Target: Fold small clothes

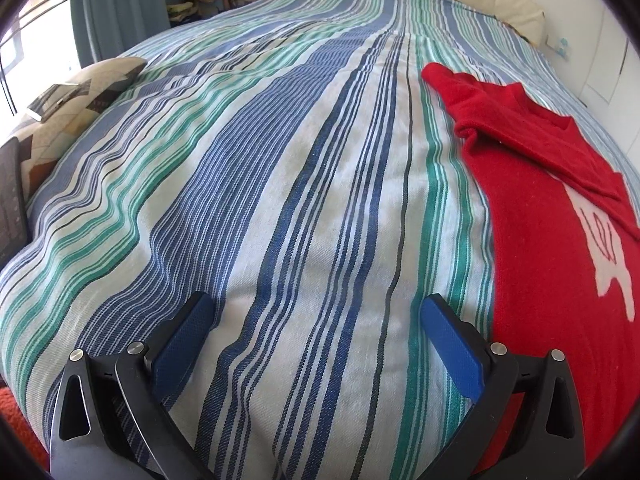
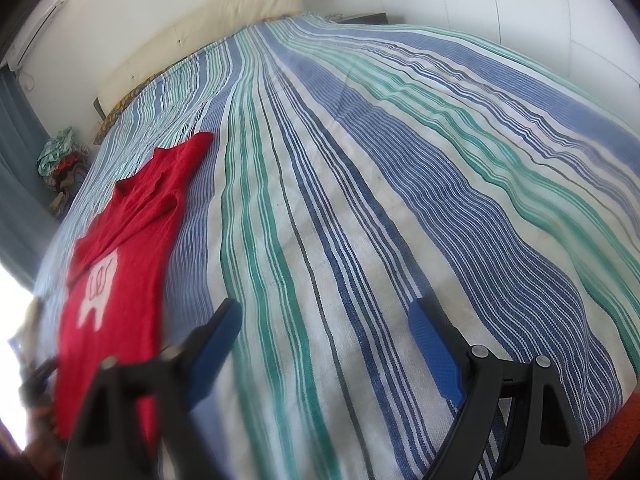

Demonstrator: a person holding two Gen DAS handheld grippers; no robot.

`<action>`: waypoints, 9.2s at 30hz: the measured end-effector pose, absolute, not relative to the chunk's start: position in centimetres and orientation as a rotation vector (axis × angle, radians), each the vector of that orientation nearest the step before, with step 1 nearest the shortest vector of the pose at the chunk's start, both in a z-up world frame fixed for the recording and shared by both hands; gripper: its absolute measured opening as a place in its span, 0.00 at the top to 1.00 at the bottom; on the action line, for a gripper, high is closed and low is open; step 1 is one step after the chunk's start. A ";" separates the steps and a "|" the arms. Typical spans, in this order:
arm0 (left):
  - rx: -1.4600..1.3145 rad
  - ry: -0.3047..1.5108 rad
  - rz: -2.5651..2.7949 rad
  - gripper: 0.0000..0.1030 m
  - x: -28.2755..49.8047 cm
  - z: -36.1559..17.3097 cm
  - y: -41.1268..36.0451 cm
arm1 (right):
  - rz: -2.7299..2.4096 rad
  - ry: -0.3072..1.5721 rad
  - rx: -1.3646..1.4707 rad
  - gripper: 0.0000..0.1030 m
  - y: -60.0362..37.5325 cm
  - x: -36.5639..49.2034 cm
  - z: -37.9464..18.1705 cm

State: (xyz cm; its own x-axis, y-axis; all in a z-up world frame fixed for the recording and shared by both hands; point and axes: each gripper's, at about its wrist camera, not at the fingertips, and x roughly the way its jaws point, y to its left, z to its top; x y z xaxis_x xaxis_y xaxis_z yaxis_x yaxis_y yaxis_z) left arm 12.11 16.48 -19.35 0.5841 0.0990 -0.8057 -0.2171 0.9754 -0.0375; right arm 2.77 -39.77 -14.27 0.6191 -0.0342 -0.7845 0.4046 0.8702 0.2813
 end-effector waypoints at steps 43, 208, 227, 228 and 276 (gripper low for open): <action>-0.315 1.224 -0.371 0.27 5.1 -15.9 12.5 | 0.256 1.044 0.511 0.17 -30.0 0.0 -11.5; -0.040 0.921 -0.143 0.00 12.5 -16.6 10.5 | 0.518 1.033 0.019 0.77 -10.0 24.6 -13.1; -0.316 0.889 -0.255 0.01 24.3 -8.8 11.1 | 0.403 0.977 0.158 0.41 -15.9 16.6 -13.8; -0.278 0.924 -0.243 0.01 26.2 -9.5 10.4 | 0.394 0.958 0.195 0.40 -16.5 17.9 -13.4; 0.266 0.803 0.084 0.02 12.6 -6.4 2.9 | 0.088 0.942 0.109 0.04 -22.8 15.9 -7.1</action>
